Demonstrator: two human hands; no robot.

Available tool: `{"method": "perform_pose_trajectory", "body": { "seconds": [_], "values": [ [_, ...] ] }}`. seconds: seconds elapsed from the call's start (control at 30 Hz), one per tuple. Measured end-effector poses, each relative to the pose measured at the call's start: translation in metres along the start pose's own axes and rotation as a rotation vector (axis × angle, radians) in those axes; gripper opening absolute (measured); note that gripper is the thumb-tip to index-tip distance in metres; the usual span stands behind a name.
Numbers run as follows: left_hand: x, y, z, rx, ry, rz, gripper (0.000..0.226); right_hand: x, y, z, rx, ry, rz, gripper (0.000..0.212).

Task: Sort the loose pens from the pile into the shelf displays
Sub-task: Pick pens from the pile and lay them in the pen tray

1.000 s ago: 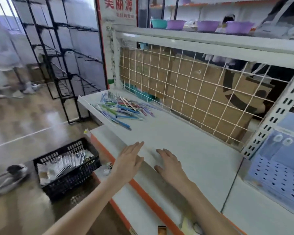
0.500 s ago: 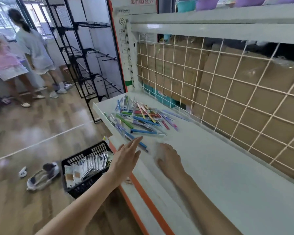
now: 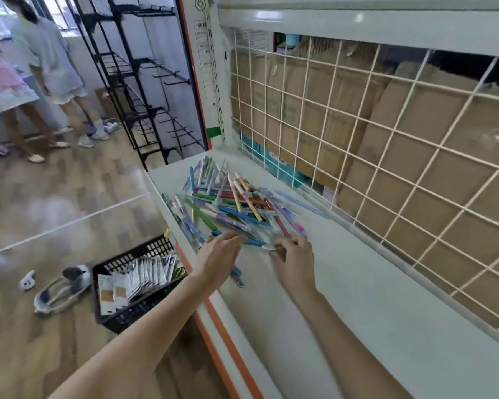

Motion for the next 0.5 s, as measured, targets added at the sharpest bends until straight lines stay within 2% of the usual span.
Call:
{"method": "perform_pose_trajectory", "body": {
  "seconds": [0.37, 0.5],
  "values": [
    [0.002, -0.022, 0.0, 0.207, 0.035, 0.05, 0.029, -0.007, -0.012, -0.004, -0.072, -0.159, -0.13, 0.018],
    [-0.014, -0.034, 0.01, 0.146, 0.185, 0.0, 0.026, -0.014, -0.016, 0.003, -0.026, -0.19, -0.164, 0.03]
  ]
}}
Point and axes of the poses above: each hand's wrist, its own y-axis away from the middle knuckle, its own x-axis out of the palm, z = x × y, the point moved 4 cm from there along -y, towards the middle knuckle, and after that the axes turned 3 degrees about -z, right-handed, at the moved point
